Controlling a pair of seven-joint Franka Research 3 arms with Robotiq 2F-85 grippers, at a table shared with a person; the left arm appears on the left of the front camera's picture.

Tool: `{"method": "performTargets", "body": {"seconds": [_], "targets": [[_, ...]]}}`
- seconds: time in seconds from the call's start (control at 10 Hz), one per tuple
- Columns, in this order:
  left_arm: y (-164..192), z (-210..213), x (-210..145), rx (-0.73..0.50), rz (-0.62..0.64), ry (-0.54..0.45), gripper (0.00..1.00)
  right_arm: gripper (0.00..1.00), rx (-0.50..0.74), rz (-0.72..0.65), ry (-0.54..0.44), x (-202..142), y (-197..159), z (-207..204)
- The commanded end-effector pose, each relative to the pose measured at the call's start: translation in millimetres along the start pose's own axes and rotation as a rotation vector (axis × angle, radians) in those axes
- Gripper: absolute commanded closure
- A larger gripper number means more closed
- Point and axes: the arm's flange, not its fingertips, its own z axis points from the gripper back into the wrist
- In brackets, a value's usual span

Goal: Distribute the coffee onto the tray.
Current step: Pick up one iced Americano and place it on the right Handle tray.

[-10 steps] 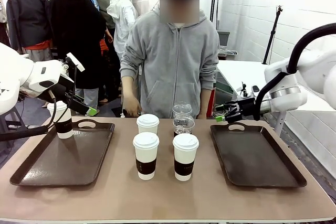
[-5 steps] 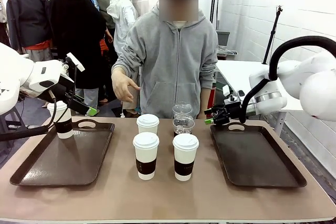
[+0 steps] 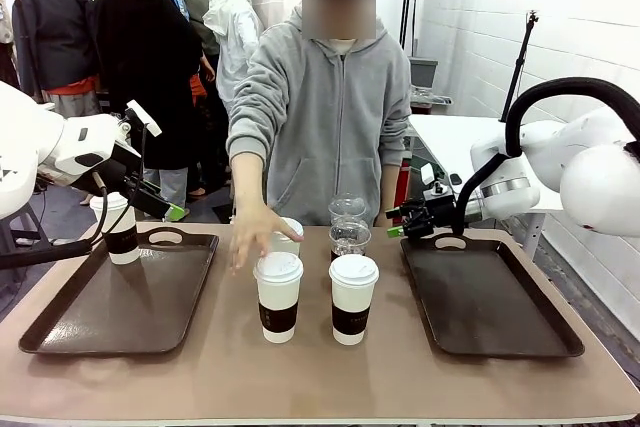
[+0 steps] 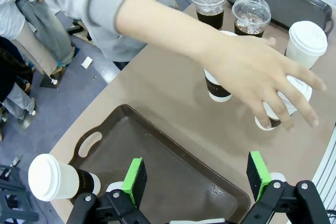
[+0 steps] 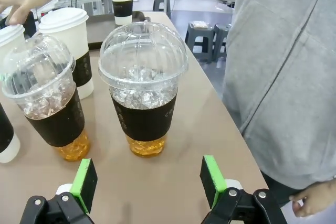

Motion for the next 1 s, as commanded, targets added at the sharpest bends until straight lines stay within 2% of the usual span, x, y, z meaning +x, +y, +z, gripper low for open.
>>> {"method": "performTargets", "body": {"seconds": [0.0,0.3,0.9], "targets": [[2.8,-0.9,-1.5,-0.002,-0.002,-0.004,0.00,0.00,0.003,0.007,0.000,1.0,1.6,-1.5],[2.8,-0.9,-1.5,-0.002,-0.002,-0.004,0.00,0.00,0.000,0.000,0.000,0.0,0.0,0.0],[2.8,-0.9,-1.5,-0.002,-0.002,-0.004,0.00,0.00,0.040,-0.002,-0.055,-0.3,-15.1,-30.1]]}}
